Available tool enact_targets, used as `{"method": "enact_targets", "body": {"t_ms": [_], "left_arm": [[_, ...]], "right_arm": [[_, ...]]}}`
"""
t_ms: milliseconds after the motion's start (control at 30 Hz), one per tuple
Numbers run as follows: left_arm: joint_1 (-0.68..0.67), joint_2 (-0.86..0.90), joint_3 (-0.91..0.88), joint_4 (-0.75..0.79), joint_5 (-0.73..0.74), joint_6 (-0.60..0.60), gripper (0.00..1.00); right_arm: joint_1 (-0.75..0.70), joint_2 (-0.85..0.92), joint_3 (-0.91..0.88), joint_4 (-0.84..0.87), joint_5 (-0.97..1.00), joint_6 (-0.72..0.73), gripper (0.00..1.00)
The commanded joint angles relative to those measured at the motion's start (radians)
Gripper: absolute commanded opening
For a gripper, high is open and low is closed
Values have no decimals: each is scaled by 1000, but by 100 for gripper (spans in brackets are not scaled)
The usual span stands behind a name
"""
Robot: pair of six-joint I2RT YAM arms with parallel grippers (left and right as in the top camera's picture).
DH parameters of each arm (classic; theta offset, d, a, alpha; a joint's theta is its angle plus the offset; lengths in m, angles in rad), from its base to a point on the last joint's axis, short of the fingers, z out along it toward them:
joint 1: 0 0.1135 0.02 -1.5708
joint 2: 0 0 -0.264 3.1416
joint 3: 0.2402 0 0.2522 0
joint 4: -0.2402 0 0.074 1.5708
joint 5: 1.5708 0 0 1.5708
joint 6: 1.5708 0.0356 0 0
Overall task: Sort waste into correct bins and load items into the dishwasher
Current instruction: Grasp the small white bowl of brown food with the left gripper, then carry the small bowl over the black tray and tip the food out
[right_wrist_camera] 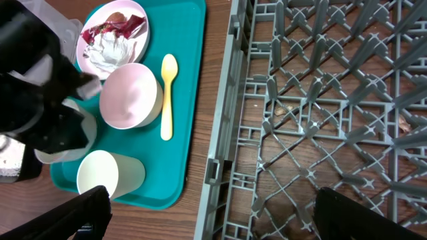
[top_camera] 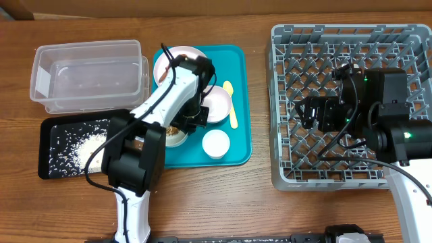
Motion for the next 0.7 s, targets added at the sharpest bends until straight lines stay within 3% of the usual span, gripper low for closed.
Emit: {"method": "enact_targets", "body": {"t_ms": [0,167,333,533,667], "left_arm": [[12,-63,147,-52,55,-11,4],[49,-160,290,-153,55,-10,4],[142,-291,310,-249,55,-6,4],[349,-406,277,-300,87,47,4],[510,-443,200,-290,241,179,4]], "right_arm": [[-3,-3,6,6,-6,0,100],[-3,-3,6,6,-6,-1,100],[-3,-3,6,8,-6,-1,100],[-3,-3,6,6,-6,-1,100],[-3,-3,6,8,-6,-1,100]]}}
